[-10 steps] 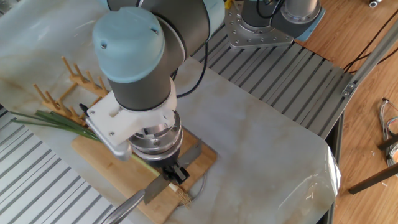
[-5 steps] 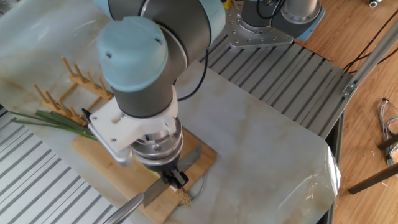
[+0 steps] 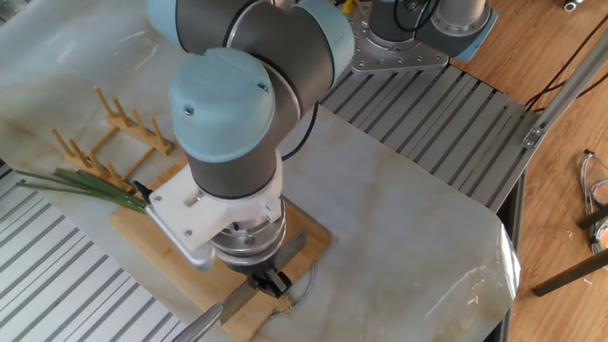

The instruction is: Chop the green garlic

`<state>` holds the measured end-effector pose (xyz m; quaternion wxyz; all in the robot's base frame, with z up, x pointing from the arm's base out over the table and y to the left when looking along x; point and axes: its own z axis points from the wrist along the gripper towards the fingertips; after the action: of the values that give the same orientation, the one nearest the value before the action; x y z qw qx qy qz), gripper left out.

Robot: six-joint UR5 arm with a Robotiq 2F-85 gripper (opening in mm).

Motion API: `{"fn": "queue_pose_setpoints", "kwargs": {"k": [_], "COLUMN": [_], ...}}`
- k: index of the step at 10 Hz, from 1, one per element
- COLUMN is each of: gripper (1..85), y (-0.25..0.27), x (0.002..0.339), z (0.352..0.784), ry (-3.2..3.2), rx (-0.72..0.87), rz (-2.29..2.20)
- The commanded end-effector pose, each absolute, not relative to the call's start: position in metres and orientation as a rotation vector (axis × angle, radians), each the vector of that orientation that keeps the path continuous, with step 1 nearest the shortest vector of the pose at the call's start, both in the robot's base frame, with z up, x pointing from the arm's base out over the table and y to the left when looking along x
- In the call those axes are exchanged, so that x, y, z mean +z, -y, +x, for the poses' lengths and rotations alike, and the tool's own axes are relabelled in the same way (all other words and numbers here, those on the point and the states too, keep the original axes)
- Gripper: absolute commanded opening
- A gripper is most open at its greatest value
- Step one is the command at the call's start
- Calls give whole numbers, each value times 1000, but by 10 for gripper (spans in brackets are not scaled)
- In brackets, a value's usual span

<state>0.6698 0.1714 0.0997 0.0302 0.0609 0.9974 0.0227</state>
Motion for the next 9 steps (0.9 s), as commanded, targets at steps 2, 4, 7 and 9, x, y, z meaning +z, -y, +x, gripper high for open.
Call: {"fn": "queue_pose_setpoints", "kwargs": {"k": [2, 4, 7, 9], "gripper": [13, 13, 13, 13], "y": [-173, -173, -162, -164], "x": [94, 93, 91, 91], "z": [672, 671, 668, 667], "ry": [-3068, -3065, -3071, -3072], "rx": [97, 91, 78, 86], "rz": [187, 215, 189, 199]}}
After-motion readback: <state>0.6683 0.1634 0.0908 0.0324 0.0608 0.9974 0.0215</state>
